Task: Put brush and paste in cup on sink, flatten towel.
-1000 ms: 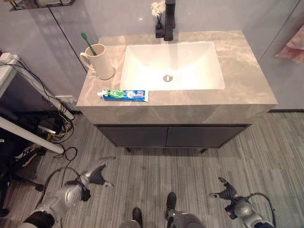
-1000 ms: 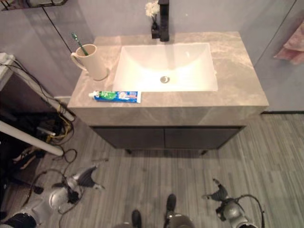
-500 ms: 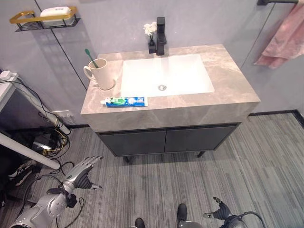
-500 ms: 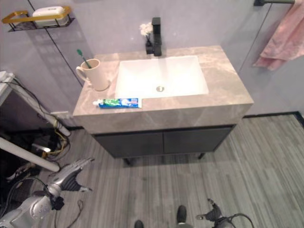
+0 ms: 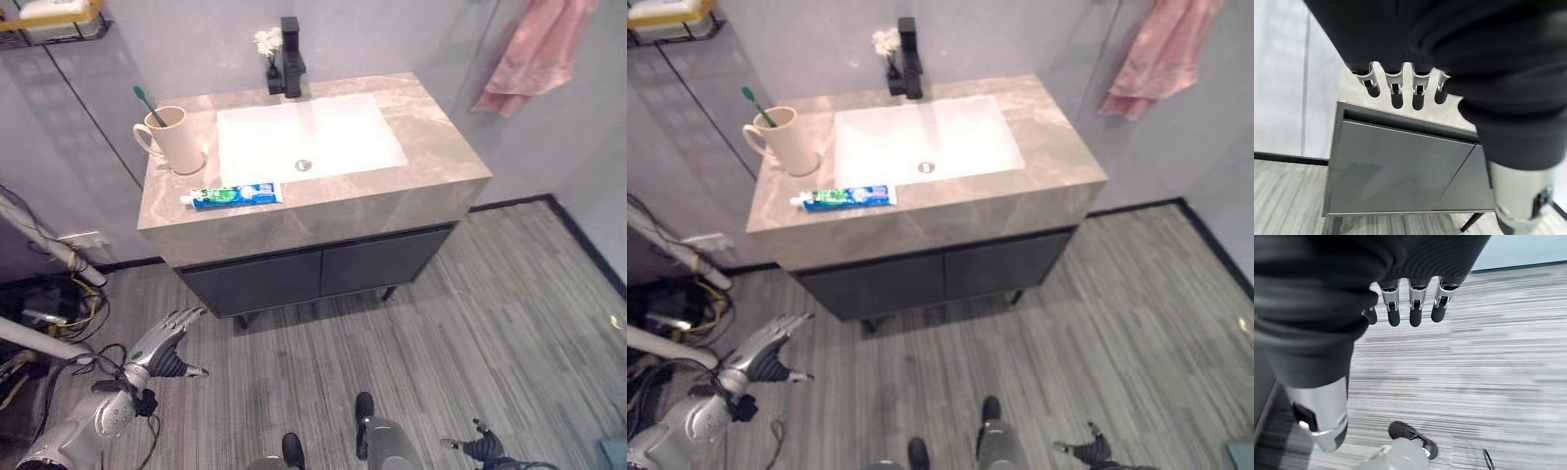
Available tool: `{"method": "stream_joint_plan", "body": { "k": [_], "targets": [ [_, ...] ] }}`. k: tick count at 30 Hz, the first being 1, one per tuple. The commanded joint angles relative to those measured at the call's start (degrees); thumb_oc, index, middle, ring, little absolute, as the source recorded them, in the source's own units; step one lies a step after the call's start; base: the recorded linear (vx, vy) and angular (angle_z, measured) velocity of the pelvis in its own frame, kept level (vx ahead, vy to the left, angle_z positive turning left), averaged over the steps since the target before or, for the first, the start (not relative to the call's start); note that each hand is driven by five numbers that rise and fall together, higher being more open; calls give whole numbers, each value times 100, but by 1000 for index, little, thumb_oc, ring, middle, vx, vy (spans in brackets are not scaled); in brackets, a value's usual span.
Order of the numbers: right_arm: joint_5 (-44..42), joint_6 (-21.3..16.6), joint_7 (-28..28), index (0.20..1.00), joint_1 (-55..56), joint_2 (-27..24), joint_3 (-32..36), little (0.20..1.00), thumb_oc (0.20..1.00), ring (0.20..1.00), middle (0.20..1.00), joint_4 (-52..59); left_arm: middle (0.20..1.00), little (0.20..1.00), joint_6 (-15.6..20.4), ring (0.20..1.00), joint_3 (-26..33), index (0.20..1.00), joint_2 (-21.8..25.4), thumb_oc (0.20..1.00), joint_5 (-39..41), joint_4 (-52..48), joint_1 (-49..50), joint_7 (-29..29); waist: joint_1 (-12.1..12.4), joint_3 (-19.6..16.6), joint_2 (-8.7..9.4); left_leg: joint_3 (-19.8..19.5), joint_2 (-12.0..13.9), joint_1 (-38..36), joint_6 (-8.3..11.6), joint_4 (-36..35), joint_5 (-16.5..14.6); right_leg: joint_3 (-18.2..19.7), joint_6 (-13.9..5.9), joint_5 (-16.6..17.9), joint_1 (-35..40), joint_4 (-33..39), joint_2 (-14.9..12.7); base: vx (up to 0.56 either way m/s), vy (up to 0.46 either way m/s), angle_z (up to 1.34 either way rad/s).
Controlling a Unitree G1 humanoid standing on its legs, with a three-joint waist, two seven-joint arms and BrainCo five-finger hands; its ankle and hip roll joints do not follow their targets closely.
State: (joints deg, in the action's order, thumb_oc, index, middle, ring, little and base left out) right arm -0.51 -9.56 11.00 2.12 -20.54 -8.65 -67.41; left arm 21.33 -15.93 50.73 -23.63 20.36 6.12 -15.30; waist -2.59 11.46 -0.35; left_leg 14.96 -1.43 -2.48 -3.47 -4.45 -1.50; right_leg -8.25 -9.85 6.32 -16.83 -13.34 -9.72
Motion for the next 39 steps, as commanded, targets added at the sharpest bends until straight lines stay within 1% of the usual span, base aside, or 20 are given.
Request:
{"method": "stream_joint_plan", "body": {
  "k": [1,2,3,4,5,7,8,12,17,20,23,24,25,27,33,34,38,39],
  "targets": [
    [-435,-126,68,1000,-321,40,-147,1000,1000,1000,1000,2,1000,1000,4,1000,518,1000,130,1000,-26,-23,-103,-337,-24,-63,-8,-212,161,74,435,377,-249,131,-142,244,221,849,-264,158,-98,-24],
    [-488,-148,51,1000,-346,45,-177,1000,1000,1000,1000,70,1000,1000,-22,1000,543,1000,53,1000,3,184,-165,-393,-48,-33,30,-265,168,46,454,519,-342,285,-184,400,147,1030,-327,270,-192,-17],
    [-471,-195,26,1000,-266,18,-232,1000,1000,1000,1000,334,1000,1000,-57,1000,495,1000,29,1000,-25,229,-251,-418,-73,-40,119,-398,165,-21,498,636,-465,550,-190,356,229,1107,-295,177,-138,3],
    [-471,-192,26,1000,-256,18,-228,1000,1000,1000,1000,342,1000,1000,-57,1000,485,1000,29,1000,-26,234,-257,-421,-77,-32,117,-407,168,-29,500,647,-473,540,-190,350,248,1110,-296,172,-129,19],
    [-483,-187,33,1000,-219,29,-237,1000,1000,1000,1000,317,1000,1000,-56,1000,456,1000,-27,1000,-45,265,-267,-433,-73,-72,161,-425,161,-77,510,658,-514,562,-192,396,330,1206,-274,124,-77,60],
    [-517,-198,43,1000,-216,23,-225,1000,1000,1000,1000,258,1000,1000,-69,1000,415,1000,-184,1000,-54,452,-307,-492,-41,-250,193,-491,166,-163,557,621,-523,530,-180,461,584,1398,-176,242,-171,82],
    [-512,-178,60,1000,-225,17,-203,1000,1000,1000,1000,183,1000,1000,-76,1000,496,1000,-246,1000,51,364,-280,-487,-3,-366,178,-571,224,-213,615,583,-504,405,-181,486,776,1540,-138,211,-165,62],
    [-470,-148,90,1000,-246,-8,-191,1000,1000,1000,1000,81,1000,1000,-58,1000,603,1000,-300,1000,195,251,-266,-492,25,-487,146,-651,320,-265,697,520,-438,238,-153,412,976,1691,-97,147,-113,40],
    [-448,-97,123,1000,-285,-6,-161,1000,1000,1000,1000,-24,1000,1000,-33,1000,910,1000,-258,1000,382,-137,-211,-644,89,-561,97,-717,417,-306,787,399,-310,125,-107,300,1108,1769,-28,95,-68,9],
    [-378,-40,103,1000,-263,11,-178,1000,1000,1000,1000,-67,1000,1000,-41,1000,1155,1000,-169,1000,453,-331,-174,-717,122,-580,67,-743,415,-294,797,349,-279,101,-110,292,1113,1813,-36,46,-24,1],
    [-174,40,85,1000,-274,43,-223,1000,1000,1000,1000,-280,1000,1000,-20,1000,1471,1000,-23,1000,471,-804,-51,-731,181,-587,20,-728,397,-284,799,330,-272,124,-139,312,1083,1834,-68,6,8,-2],
    [-35,116,77,1000,-282,57,-225,1000,1000,1000,1000,-443,1000,1000,45,1000,1631,1000,38,1000,491,-915,37,-743,220,-591,-14,-699,386,-285,799,320,-273,135,-157,331,1079,1834,-98,12,22,-6],
    [-32,114,78,1000,-286,61,-232,1000,1000,1000,1000,-447,1000,1000,41,1000,1653,1000,39,1000,495,-932,59,-735,216,-591,-10,-695,386,-287,798,318,-273,139,-158,332,1078,1834,-98,8,24,-7],
    [192,183,75,1000,-295,59,-280,1000,1000,1000,1000,-548,1000,1000,77,1000,1891,1000,103,1000,680,-1171,99,-687,237,-596,-50,-675,348,-315,792,274,-302,165,-186,349,1074,1834,-160,1,32,-2],
    [245,226,26,1000,-327,98,-347,1000,1000,1000,1000,-500,1000,1000,110,1000,2127,1000,-17,1000,1108,-1390,-29,-710,216,-560,-89,-617,297,-332,767,200,-322,227,-200,402,1003,1834,-207,-5,8,0],
    [304,237,-20,1000,-333,109,-418,1000,1000,1000,1000,-440,1000,1000,132,1000,2190,1000,-30,1000,1306,-1455,-176,-696,184,-531,-108,-592,289,-314,764,155,-309,278,-199,427,928,1834,-203,-32,13,-6],
    [433,253,-91,1000,-351,87,-560,1000,1000,1000,1000,-311,1000,1000,143,1000,2186,1000,-5,1000,1527,-1443,-463,-685,137,-496,-121,-527,281,-235,765,78,-246,389,-204,478,750,1834,-165,-47,3,-8],
    [521,267,-113,1000,-349,71,-637,1000,1000,1000,1000,-240,1000,1000,108,1000,2185,1000,27,1000,1668,-1407,-691,-673,89,-488,-127,-480,291,-158,773,41,-203,456,-206,515,625,1834,-146,-52,2,-20]
  ]
}}
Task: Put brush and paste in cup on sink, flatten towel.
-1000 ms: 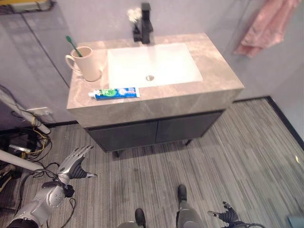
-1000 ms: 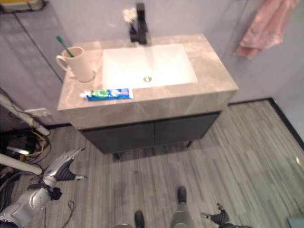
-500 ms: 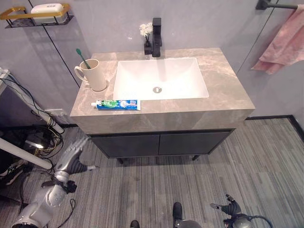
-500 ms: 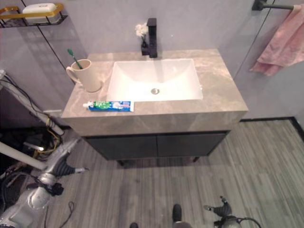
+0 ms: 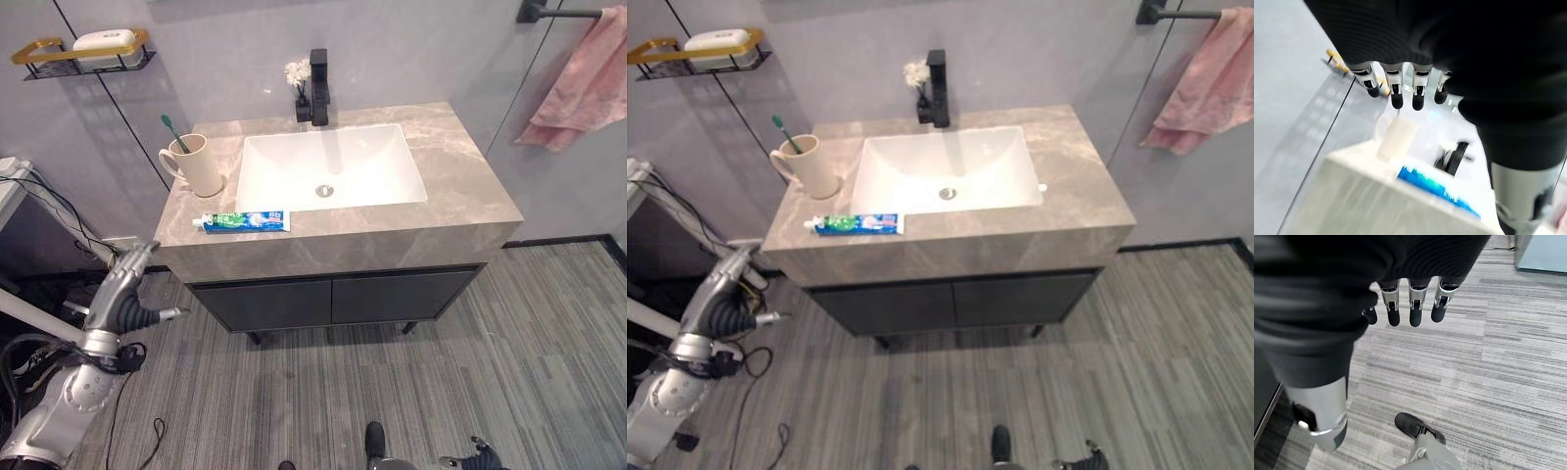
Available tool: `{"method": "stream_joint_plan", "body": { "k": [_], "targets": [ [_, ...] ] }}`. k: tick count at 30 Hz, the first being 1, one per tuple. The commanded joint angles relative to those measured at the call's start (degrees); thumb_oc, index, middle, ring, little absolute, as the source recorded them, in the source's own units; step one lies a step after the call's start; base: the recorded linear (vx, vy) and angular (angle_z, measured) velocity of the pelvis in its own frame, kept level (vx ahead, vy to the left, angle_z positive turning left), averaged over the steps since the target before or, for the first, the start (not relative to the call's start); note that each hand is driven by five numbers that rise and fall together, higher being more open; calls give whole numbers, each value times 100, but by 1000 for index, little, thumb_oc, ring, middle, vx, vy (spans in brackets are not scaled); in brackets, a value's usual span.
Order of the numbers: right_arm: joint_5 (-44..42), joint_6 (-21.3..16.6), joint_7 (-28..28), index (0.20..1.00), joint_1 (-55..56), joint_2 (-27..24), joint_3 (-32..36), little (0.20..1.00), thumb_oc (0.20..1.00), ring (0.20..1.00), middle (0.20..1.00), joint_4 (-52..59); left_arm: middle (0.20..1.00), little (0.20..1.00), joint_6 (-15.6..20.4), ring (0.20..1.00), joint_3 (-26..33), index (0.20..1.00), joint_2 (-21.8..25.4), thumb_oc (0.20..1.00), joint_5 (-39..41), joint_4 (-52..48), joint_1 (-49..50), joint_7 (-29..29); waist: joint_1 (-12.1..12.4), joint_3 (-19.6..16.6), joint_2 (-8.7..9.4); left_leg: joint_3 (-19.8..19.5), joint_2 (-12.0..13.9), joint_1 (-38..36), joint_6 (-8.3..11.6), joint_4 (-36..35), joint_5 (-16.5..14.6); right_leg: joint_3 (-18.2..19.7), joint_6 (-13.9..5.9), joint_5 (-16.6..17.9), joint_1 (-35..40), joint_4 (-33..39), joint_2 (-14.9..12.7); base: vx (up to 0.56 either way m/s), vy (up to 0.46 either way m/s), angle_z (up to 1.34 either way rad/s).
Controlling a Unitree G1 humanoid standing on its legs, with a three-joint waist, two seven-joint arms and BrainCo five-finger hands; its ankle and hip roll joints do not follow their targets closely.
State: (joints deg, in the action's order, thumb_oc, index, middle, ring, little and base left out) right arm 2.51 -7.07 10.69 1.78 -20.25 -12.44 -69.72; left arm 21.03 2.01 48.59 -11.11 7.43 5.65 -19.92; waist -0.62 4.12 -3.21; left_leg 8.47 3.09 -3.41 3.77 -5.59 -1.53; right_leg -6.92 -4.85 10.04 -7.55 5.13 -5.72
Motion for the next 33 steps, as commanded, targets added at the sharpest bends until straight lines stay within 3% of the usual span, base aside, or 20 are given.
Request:
{"method": "stream_joint_plan", "body": {
  "k": [1,7,18,27,33],
  "targets": [
    [255,12,-97,1000,-324,27,-297,1000,1000,1000,1000,52,1000,1000,145,1000,367,1000,241,1000,536,-59,-772,-198,-138,257,156,192,-155,-8,58,145,-166,348,-709,164,-377,-13,-540,-68,-2,-23],
    [315,65,-155,1000,-387,-126,-454,1000,1000,1000,1000,262,1000,1000,119,1000,-3,1000,532,1000,1334,219,-1838,83,-293,288,133,188,-89,516,127,60,70,447,-644,247,-886,-13,-483,-44,-36,-12],
    [144,64,-74,1000,-629,-304,-514,1000,1000,1000,1000,398,1000,1000,17,1000,-727,1000,1152,1000,1510,651,-3200,92,-353,328,129,83,67,1122,252,59,324,452,-597,256,-1357,-13,-397,14,-50,1],
    [55,69,-74,1000,-720,-297,-537,1000,1000,1000,1000,266,1000,1000,24,1000,-702,1000,1429,1000,1651,698,-3212,198,-291,389,127,19,116,1157,295,59,369,428,-582,224,-1383,-13,-364,25,-15,5],
    [43,71,-128,1000,-693,-284,-490,1000,1000,1000,1000,245,1000,1000,70,1000,-306,1000,1452,1000,2205,532,-2691,597,-235,443,139,21,135,1122,302,59,372,400,-577,213,-1366,-13,-362,4,1,1]
  ]
}}
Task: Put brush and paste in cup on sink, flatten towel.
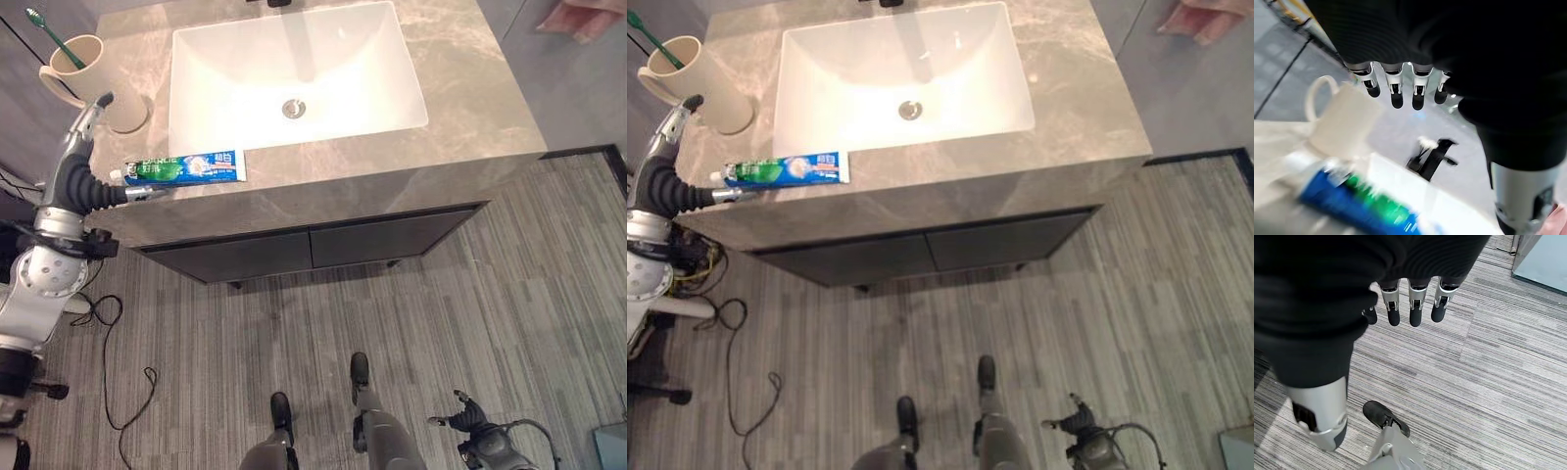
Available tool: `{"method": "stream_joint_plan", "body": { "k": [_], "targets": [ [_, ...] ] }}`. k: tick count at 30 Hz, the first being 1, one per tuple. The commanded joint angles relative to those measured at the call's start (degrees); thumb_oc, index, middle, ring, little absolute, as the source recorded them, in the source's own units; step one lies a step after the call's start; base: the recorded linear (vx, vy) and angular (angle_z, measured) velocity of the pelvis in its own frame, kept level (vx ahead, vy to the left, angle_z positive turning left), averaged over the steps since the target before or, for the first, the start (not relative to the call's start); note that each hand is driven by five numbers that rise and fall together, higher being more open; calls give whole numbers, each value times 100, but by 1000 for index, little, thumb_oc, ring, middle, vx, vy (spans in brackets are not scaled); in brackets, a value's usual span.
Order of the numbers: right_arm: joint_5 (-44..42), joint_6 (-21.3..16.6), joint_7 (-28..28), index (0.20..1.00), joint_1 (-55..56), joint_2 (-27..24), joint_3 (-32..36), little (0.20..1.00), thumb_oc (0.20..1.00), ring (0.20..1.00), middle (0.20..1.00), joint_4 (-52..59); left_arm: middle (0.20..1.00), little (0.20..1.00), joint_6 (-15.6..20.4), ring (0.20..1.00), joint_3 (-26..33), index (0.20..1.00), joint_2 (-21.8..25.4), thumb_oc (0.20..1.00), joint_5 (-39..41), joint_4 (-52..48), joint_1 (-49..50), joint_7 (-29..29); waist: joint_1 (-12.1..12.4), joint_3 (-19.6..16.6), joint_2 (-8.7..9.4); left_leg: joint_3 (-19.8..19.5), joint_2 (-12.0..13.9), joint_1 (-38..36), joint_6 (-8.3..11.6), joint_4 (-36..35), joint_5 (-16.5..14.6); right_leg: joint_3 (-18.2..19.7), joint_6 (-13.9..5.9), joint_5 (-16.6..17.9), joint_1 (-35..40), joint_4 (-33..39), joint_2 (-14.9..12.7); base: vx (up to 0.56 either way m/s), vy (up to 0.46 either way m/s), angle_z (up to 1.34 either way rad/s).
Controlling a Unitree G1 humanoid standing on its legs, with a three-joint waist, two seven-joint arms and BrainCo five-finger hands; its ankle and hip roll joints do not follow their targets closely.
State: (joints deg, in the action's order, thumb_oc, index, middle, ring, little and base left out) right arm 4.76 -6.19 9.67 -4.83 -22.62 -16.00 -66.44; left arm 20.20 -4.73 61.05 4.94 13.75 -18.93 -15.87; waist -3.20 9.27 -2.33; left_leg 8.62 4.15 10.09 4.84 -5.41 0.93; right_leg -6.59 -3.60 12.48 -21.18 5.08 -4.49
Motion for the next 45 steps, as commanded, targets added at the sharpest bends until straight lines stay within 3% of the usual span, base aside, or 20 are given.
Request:
{"method": "stream_joint_plan", "body": {
  "k": [1,8,15,24,32,36,45],
  "targets": [
    [-161,3,-42,1000,-22,-61,-130,1000,1000,1000,1000,-106,1000,1000,147,1000,422,1000,267,1000,726,-192,-143,326,27,-52,39,-20,21,-204,197,41,132,358,-703,-26,-20,-8,-499,0,0,0],
    [-125,7,-85,1000,-1,-77,-124,1000,1000,1000,1000,-139,1000,1000,140,1000,321,1000,578,1000,852,-217,-287,534,25,-33,35,-39,2,-153,189,41,107,342,-712,-22,-40,-8,-516,0,2,0],
    [-140,-10,-125,1000,-31,-84,-205,1000,1000,1000,1000,-50,1000,1000,128,1000,-220,1000,900,1000,1028,38,-988,647,-19,-11,43,-28,-13,-103,195,41,115,359,-723,21,-101,-8,-524,0,0,0],
    [-135,54,-214,1000,-67,-181,-253,1000,1000,1000,1000,-39,1000,1000,23,1000,-1790,1000,1640,1000,1741,467,-2611,1305,-97,50,-23,-2,-13,136,232,41,223,383,-744,145,-330,-8,-529,-6,1,0],
    [-197,49,-274,1000,-73,-161,-214,1000,1000,1000,1000,-74,1000,1000,5,1000,-2260,1000,1971,1000,1694,422,-2932,1524,-79,66,-35,-2,-7,187,249,41,242,389,-743,153,-374,-8,-527,0,0,-1],
    [-212,41,-285,1000,-98,-160,-215,1000,1000,1000,1000,-84,1000,1000,8,1000,-2307,1000,2050,1000,1633,454,-2985,1539,-66,69,-35,1,-14,187,249,41,232,398,-743,157,-376,-8,-534,0,0,0],
    [-134,57,-326,1000,-177,-151,-265,1000,1000,1000,1000,-185,1000,1000,-29,1000,-1776,1000,2207,1000,1360,423,-2350,1511,21,82,-33,-17,-32,116,234,41,198,326,-760,127,-284,-8,-585,0,0,0]
  ]
}}
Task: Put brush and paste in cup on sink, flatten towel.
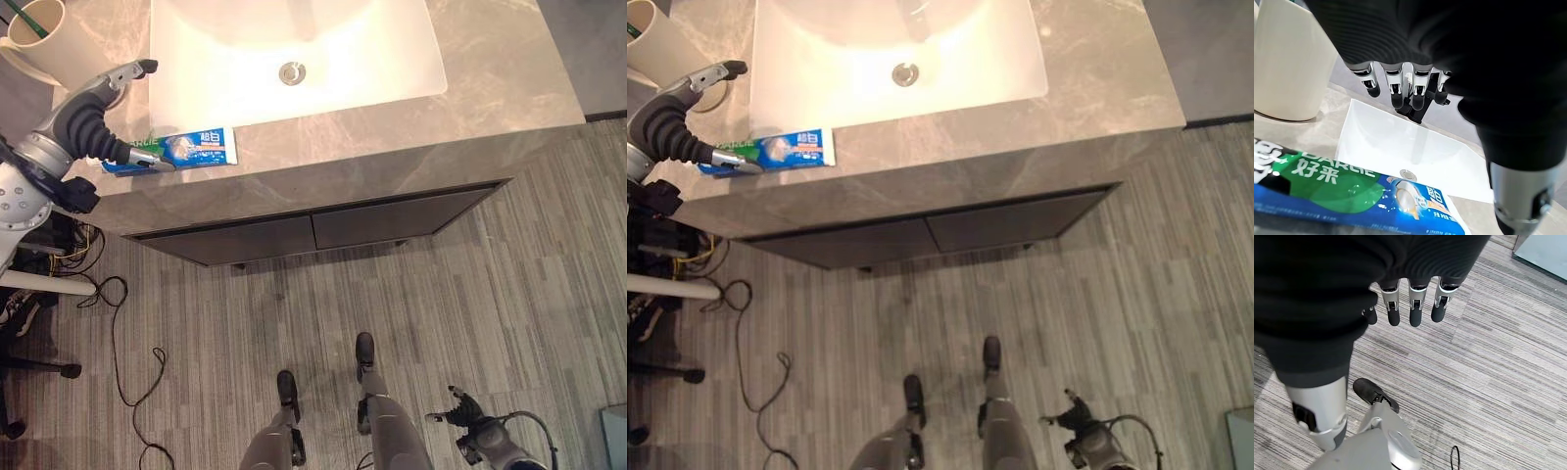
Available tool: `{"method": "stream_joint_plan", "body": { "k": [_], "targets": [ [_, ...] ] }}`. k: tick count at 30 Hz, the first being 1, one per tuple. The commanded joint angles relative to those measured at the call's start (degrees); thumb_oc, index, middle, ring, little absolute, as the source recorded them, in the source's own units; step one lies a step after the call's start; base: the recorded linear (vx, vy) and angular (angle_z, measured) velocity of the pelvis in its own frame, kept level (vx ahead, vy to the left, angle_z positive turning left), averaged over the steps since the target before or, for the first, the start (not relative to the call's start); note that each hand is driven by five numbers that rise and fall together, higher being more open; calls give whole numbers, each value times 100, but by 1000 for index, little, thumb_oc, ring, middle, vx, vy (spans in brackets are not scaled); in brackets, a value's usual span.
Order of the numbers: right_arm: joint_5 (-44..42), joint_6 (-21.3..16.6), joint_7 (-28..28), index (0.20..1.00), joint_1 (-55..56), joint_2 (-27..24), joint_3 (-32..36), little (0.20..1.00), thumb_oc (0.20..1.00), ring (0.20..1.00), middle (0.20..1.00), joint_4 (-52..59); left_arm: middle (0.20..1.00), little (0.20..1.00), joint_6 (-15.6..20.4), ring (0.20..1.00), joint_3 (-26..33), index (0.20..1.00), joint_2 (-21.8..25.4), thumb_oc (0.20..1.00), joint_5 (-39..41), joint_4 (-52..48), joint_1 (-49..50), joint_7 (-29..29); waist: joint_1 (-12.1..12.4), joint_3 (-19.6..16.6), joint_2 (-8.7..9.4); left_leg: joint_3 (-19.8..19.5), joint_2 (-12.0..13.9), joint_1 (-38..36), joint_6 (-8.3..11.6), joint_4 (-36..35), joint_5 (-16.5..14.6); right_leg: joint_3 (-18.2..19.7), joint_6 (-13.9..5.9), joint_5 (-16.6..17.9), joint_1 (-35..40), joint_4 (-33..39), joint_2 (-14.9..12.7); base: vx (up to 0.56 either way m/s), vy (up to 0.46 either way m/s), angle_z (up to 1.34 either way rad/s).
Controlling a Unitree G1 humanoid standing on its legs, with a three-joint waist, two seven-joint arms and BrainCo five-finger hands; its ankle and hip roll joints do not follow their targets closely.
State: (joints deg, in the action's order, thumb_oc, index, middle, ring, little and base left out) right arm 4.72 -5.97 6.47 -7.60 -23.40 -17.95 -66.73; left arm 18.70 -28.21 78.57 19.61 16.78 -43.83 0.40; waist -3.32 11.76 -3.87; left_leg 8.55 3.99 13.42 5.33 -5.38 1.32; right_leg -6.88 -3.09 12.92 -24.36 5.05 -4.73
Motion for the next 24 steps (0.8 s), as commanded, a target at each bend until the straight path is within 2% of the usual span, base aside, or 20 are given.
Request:
{"method": "stream_joint_plan", "body": {
  "k": [1,5,10,16,24],
  "targets": [
    [-126,36,-10,1000,96,-81,-71,1000,1000,1000,1000,-154,1000,1000,110,1000,638,1000,469,1000,-159,146,212,-127,42,-162,122,-21,-23,-214,183,38,157,345,-816,82,40,-5,-567,0,0,0],
    [-161,25,-16,1000,19,-101,-78,1000,1000,1000,1000,-99,1000,1000,72,1000,771,1000,501,1000,-444,260,342,-228,70,-106,145,-77,-71,-148,164,38,177,278,-837,121,36,-5,-617,-29,19,2],
    [-175,7,-18,1000,-29,-123,-109,1000,1000,1000,1000,-80,1000,1000,38,1000,596,1000,474,1000,-777,486,127,-401,77,-30,159,-132,-127,-35,151,38,210,195,-862,180,8,-5,-704,-37,29,16],
    [-234,-17,53,1000,-96,-78,-128,1000,1000,1000,1000,-63,1000,1000,12,1000,420,1000,233,1000,-1094,705,-167,-701,54,37,194,-197,-216,111,134,38,210,119,-901,255,-21,-5,-810,-15,40,15],
    [-235,-31,81,1000,-22,-28,-158,1000,1000,1000,1000,-91,1000,1000,-7,1000,454,1000,-16,1000,-1156,735,-223,-860,8,31,230,-198,-210,129,137,38,193,138,-891,229,-18,-5,-820,2,11,1]
  ]
}}
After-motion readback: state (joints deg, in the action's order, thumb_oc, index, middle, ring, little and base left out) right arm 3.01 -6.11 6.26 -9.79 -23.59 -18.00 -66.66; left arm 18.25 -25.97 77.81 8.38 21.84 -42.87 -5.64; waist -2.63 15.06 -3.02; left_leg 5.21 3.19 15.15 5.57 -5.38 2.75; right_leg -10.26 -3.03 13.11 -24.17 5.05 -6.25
